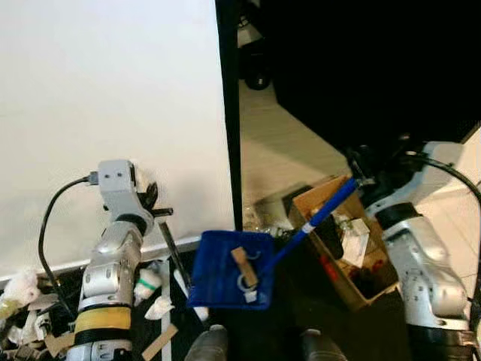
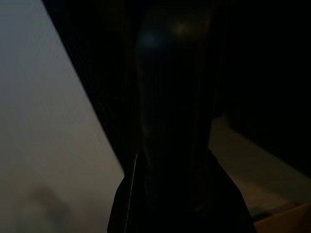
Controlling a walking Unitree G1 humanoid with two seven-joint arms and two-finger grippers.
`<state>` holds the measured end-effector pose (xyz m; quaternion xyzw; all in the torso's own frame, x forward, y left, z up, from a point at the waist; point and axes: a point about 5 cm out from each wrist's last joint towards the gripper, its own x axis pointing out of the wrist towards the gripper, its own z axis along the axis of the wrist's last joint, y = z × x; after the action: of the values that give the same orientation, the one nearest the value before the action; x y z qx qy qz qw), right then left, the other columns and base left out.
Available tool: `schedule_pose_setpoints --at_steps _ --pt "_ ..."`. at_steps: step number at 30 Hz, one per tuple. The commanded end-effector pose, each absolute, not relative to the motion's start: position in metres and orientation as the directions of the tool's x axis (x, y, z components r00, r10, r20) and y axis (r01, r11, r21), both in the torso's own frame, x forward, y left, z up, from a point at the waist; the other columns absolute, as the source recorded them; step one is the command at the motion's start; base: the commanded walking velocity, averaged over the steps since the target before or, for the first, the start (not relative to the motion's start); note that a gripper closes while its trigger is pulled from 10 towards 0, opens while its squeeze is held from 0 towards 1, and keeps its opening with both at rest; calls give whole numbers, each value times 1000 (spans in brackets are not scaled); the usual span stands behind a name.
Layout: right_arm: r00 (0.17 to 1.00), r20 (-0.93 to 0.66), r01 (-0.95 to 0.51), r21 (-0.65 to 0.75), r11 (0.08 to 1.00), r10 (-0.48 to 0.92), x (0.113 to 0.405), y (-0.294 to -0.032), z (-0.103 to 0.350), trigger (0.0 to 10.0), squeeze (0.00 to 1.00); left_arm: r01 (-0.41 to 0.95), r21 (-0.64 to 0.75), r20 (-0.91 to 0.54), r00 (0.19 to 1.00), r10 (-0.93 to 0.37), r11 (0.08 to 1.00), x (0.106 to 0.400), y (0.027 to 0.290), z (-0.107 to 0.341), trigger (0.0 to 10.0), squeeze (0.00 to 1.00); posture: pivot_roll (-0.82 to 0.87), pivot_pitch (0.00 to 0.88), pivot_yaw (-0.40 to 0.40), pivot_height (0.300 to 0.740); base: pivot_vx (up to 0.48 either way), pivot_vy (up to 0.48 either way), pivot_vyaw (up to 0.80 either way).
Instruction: Sweep floor
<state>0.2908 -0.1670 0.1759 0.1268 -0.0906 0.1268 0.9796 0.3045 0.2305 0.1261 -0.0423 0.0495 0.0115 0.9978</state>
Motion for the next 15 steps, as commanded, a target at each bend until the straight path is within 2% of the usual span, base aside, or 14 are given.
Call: schedule_pose_setpoints --at_steps 1,12,15 --pt "944 226 -295 263 918 238 293 -164 178 10000 0 5 -69 -65 998 -9 998 304 225 131 10000 0 84 99 7 740 0 0 0" --pt "951 225 -269 279 922 210 297 -170 176 10000 0 59 78 -33 998 -57 995 310 214 133 10000 0 80 110 16 740 0 0 0" --pt "954 239 -242 255 936 181 297 -185 182 10000 0 84 29 -25 996 -83 996 310 207 133 10000 0 78 110 18 740 0 0 0"
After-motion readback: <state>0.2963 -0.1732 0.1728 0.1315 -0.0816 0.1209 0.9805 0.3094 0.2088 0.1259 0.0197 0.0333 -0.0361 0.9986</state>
